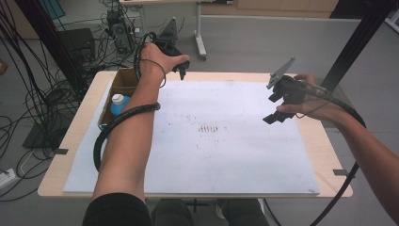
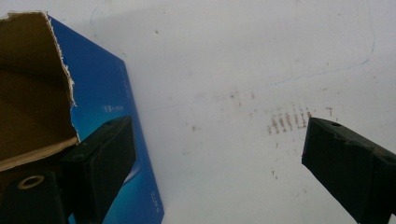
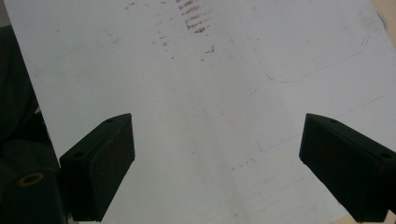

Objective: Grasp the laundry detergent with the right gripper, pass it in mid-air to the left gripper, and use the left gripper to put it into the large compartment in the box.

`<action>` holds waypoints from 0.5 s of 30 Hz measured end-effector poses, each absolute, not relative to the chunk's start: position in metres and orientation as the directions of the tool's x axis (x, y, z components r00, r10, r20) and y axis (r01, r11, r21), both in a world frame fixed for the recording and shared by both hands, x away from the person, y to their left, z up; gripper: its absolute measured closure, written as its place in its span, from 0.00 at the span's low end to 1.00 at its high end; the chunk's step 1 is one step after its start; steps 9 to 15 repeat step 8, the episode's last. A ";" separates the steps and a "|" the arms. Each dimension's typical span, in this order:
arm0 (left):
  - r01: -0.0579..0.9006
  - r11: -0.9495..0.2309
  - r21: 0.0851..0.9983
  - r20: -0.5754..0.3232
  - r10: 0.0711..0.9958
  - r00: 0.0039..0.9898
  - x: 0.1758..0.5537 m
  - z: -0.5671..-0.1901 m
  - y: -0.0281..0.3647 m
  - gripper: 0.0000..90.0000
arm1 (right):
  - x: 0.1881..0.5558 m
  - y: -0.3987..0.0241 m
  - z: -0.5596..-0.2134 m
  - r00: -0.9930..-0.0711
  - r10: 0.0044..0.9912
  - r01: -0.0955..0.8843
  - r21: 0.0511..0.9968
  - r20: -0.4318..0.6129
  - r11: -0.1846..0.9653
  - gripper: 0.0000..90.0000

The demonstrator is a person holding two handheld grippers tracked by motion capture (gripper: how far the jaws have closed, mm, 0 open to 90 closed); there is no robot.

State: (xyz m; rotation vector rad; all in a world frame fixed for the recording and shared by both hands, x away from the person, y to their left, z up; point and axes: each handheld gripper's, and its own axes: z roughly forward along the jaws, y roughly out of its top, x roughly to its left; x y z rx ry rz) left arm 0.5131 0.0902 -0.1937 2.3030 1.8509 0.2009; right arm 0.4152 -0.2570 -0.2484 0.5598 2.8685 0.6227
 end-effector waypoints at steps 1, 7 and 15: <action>0.952 -0.209 0.225 -0.008 0.976 0.217 0.513 -0.194 0.090 0.12 | 0.415 -0.257 -0.248 -0.918 0.390 0.326 0.427 -0.069 0.844 0.12; 0.950 -0.213 0.227 -0.009 0.975 0.221 0.512 -0.194 0.089 0.12 | 0.414 -0.258 -0.249 -0.918 0.392 0.328 0.427 -0.069 0.843 0.12; 0.950 -0.213 0.227 -0.010 0.975 0.221 0.512 -0.195 0.089 0.12 | 0.414 -0.258 -0.249 -0.918 0.392 0.328 0.427 -0.068 0.843 0.12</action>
